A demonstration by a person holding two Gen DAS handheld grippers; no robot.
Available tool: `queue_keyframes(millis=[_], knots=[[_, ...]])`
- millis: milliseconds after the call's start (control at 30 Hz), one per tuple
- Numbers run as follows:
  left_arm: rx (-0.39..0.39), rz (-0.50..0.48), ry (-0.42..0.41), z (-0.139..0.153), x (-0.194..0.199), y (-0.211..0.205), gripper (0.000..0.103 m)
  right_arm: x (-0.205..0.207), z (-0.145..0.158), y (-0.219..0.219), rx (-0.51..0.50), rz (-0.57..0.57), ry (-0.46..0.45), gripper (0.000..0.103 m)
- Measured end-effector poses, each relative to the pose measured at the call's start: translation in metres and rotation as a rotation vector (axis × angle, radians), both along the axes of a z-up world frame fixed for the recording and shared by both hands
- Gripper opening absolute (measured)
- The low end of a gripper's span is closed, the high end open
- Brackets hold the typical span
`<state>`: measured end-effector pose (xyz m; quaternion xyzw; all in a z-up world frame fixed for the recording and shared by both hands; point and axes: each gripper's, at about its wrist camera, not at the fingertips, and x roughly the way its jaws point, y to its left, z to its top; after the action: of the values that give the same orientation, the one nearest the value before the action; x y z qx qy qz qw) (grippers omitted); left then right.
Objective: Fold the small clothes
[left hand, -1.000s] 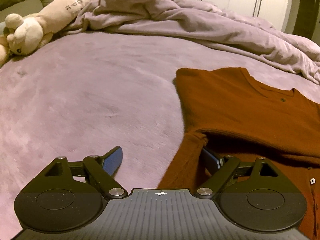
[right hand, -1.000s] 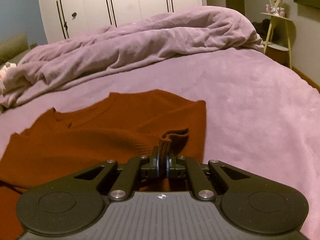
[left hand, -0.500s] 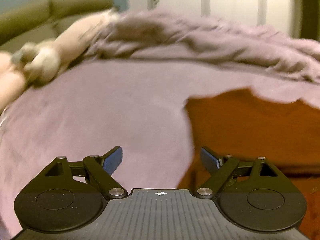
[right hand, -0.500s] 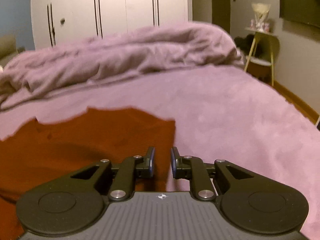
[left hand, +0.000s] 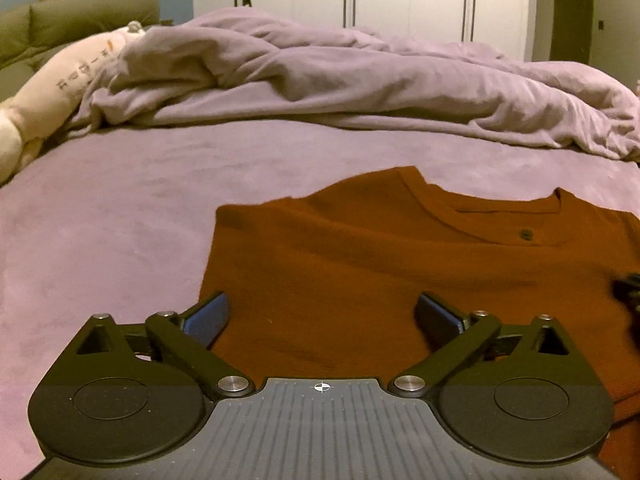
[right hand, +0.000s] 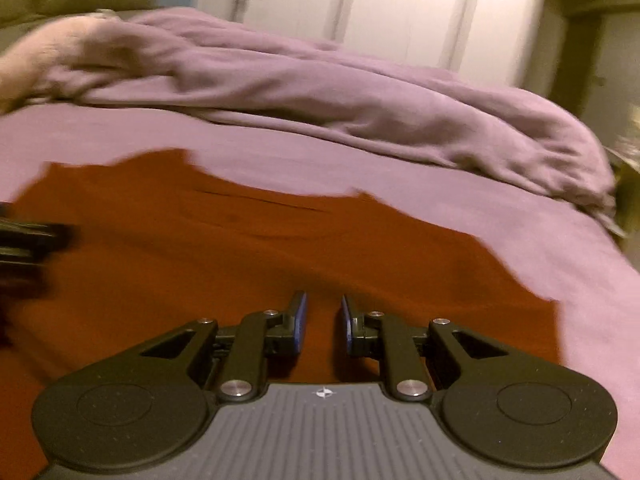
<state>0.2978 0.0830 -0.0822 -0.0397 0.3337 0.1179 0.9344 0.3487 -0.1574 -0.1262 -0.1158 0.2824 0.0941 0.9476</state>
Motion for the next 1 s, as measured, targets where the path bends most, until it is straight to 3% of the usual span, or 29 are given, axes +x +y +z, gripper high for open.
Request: queue_keyframes(millis=[67, 100, 133, 200, 233, 300, 367, 467, 533, 700, 767, 833, 1000], knots=[[-0.023, 0.000, -0.001, 0.000, -0.001, 0.005, 0.103, 0.013, -0.002, -0.041, 0.051, -0.145, 0.028, 0.014], [-0.021, 0.001, 0.002, 0.001, -0.002, 0.006, 0.103, 0.014, -0.001, -0.056, 0.091, -0.162, 0.036, 0.000], [-0.011, 0.002, 0.009, 0.004, -0.005, 0.005, 0.103, 0.013, 0.002, -0.070, 0.115, -0.173, 0.040, 0.000], [0.017, 0.003, 0.021, 0.010, -0.015, 0.003, 0.103, 0.001, 0.009, -0.081, 0.012, -0.259, 0.011, 0.000], [0.027, -0.007, 0.023, 0.013, -0.022, 0.001, 0.103, -0.006, 0.014, -0.088, 0.034, -0.252, 0.007, 0.000], [0.023, -0.034, 0.023, 0.016, -0.037, -0.001, 0.103, -0.034, 0.025, -0.105, 0.172, -0.202, 0.012, 0.003], [0.026, -0.046, 0.029, 0.013, -0.047, -0.003, 0.103, -0.057, 0.027, -0.107, 0.213, -0.115, 0.009, 0.003], [0.013, -0.039, 0.029, 0.009, -0.050, -0.003, 0.103, -0.063, 0.010, -0.097, 0.124, -0.075, 0.064, 0.003], [0.005, -0.040, 0.038, 0.008, -0.049, -0.001, 0.103, -0.067, 0.001, -0.093, 0.082, -0.047, 0.034, 0.003], [0.031, -0.010, 0.110, 0.028, -0.064, 0.000, 0.103, -0.071, 0.009, -0.088, 0.019, -0.033, 0.056, 0.003], [0.063, -0.006, 0.137, 0.035, -0.087, 0.000, 0.103, -0.093, 0.022, -0.090, 0.008, -0.081, 0.077, 0.005], [0.064, -0.005, 0.159, 0.039, -0.124, 0.001, 0.103, -0.124, 0.030, -0.097, 0.037, -0.130, 0.110, 0.023], [0.064, 0.006, 0.212, 0.040, -0.223, 0.012, 0.103, -0.238, 0.027, -0.137, 0.193, -0.192, 0.215, 0.023]])
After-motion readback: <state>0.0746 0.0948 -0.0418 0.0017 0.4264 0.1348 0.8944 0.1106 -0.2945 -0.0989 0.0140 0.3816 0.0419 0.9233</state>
